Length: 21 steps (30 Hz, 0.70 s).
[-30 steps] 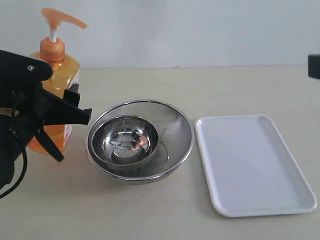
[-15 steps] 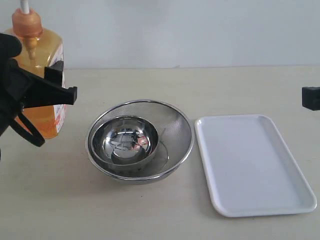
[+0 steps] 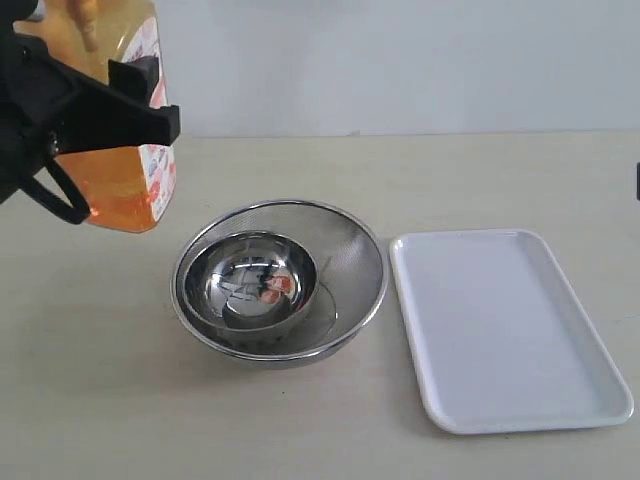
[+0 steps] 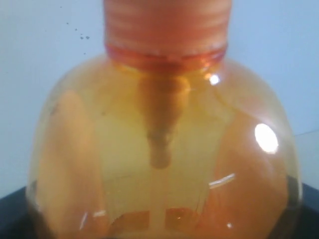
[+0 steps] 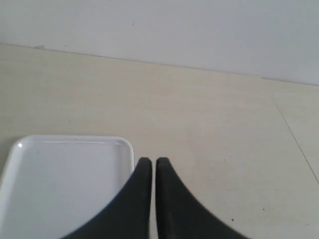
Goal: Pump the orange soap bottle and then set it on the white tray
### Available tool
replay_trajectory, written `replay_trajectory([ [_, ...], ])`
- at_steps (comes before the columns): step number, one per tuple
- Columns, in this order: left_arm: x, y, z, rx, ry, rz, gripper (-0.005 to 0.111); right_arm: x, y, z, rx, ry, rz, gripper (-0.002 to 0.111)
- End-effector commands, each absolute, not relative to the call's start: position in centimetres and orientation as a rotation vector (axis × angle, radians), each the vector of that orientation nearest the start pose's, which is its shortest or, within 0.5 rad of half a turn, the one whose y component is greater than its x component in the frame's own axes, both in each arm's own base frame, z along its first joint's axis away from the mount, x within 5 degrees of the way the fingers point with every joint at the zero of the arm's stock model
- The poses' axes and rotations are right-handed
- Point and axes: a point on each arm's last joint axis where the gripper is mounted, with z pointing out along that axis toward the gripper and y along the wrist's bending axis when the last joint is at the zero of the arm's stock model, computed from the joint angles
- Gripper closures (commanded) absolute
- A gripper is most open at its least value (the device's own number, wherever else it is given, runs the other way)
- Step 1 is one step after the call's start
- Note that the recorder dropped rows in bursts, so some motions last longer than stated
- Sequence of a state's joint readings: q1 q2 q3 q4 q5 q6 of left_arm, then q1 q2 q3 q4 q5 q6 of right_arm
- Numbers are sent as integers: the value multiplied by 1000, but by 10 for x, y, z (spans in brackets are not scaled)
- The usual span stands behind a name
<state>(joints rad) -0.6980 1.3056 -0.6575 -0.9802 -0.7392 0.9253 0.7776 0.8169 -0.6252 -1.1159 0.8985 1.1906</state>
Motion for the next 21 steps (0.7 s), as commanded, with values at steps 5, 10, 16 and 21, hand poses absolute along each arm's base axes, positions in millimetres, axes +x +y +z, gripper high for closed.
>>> replay_trajectory([
  [5, 230, -155, 320, 309, 1512, -65, 102, 143, 48, 314, -56, 1980, -217, 109],
  [10, 233, -163, 325, 346, 1511, -94, 102, 143, 48, 315, -57, 1978, -221, 109],
  [16, 232, -170, 327, 413, 1502, -135, 102, 144, 47, 316, -62, 1966, -236, 109],
  [21, 231, -172, 328, 403, 1491, -191, 102, 144, 46, 316, -60, 1960, -252, 109],
])
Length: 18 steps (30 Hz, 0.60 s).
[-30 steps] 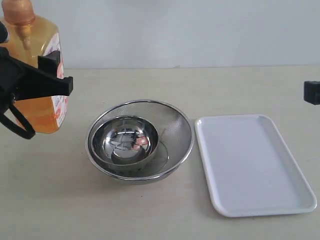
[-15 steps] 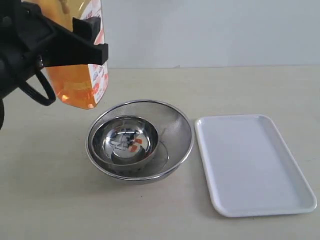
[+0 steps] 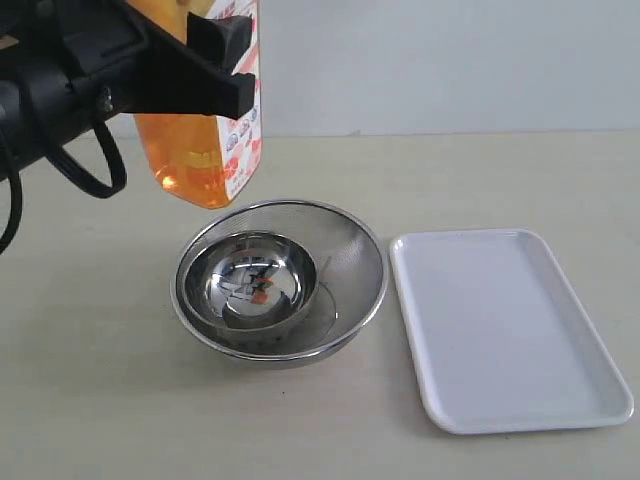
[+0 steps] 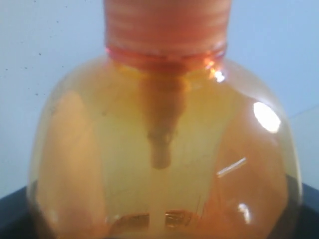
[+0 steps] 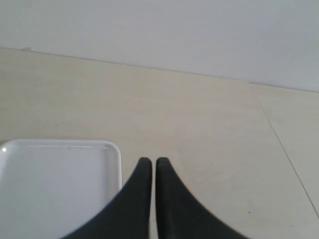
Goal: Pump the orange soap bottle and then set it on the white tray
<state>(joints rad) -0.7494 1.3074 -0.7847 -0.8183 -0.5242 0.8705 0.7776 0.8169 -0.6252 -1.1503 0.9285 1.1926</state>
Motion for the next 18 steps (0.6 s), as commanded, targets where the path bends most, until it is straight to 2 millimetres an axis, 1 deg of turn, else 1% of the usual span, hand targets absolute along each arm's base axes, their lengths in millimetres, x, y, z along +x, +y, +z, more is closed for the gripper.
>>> replay_trajectory([
  [1, 230, -173, 328, 404, 1489, -199, 102, 144, 46, 316, -59, 1959, -255, 109],
  [7, 229, -182, 326, 450, 1488, -285, 102, 142, 39, 316, -8, 1969, -336, 109],
  [9, 231, -190, 326, 479, 1500, -314, 102, 142, 38, 316, -3, 1969, -346, 109],
  [11, 233, -202, 326, 533, 1511, -334, 102, 142, 38, 316, -3, 1969, -346, 109],
  [18, 238, -243, 325, 595, 1501, -394, 102, 140, 31, 316, 48, 1979, -425, 109],
])
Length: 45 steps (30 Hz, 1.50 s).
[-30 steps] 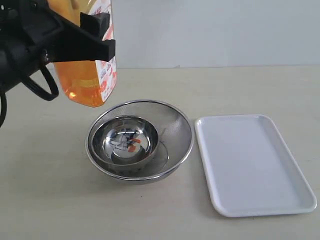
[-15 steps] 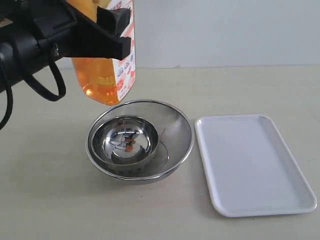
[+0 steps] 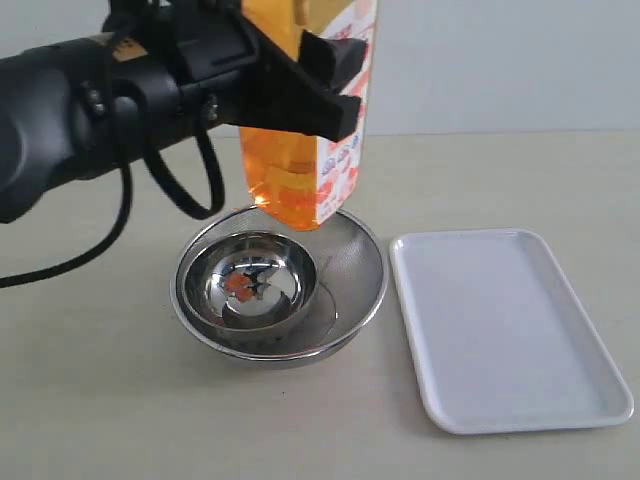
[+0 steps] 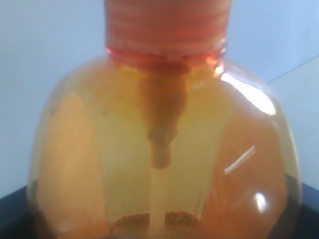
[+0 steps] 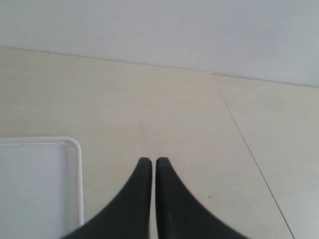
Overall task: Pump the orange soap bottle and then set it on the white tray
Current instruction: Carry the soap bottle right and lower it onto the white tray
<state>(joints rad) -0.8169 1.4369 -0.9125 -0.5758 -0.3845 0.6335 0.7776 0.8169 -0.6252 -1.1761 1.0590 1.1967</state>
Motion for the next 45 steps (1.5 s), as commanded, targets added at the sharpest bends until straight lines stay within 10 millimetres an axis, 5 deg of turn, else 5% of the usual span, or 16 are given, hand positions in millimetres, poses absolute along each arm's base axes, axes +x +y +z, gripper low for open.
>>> replay_trajectory([
  [1, 238, -250, 324, 607, 1500, -403, 102, 139, 30, 316, 55, 1981, -435, 109],
  [13, 237, -317, 307, 722, 1491, -483, 102, 136, 27, 315, 34, 2011, -473, 109],
  [19, 243, -336, 298, 699, 1528, -537, 102, 120, 9, 325, 116, 1972, -435, 109],
  [28, 249, -350, 278, 703, 1536, -593, 102, 92, -14, 332, 146, 1943, -280, 109],
  [45, 253, -359, 255, 732, 1532, -581, 102, 90, -10, 328, 9, 1996, -279, 109],
])
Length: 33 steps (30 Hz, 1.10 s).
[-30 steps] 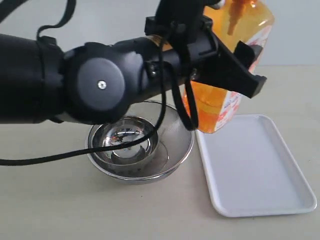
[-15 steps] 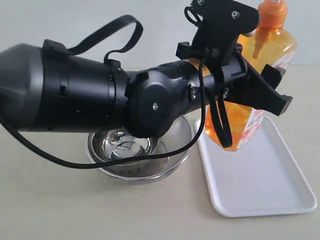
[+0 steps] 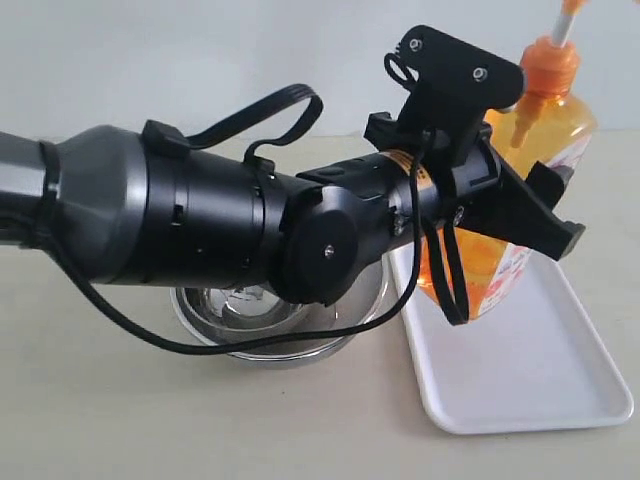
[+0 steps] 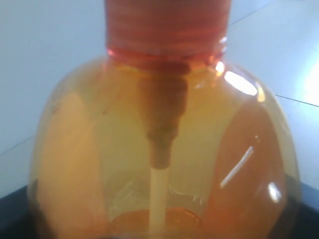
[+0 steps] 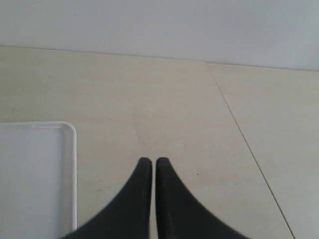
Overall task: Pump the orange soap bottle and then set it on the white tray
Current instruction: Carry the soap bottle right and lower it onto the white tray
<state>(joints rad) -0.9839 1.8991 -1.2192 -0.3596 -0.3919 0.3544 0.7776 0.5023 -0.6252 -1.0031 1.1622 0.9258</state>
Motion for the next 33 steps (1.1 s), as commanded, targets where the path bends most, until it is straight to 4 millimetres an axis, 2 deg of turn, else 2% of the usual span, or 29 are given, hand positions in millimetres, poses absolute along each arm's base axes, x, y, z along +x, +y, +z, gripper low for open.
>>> replay_trajectory([
  [1, 253, -359, 255, 731, 1532, -580, 102, 90, -10, 328, 9, 1996, -279, 109],
  [33, 254, -359, 258, 716, 1494, -584, 102, 90, -9, 328, -13, 2003, -282, 109],
])
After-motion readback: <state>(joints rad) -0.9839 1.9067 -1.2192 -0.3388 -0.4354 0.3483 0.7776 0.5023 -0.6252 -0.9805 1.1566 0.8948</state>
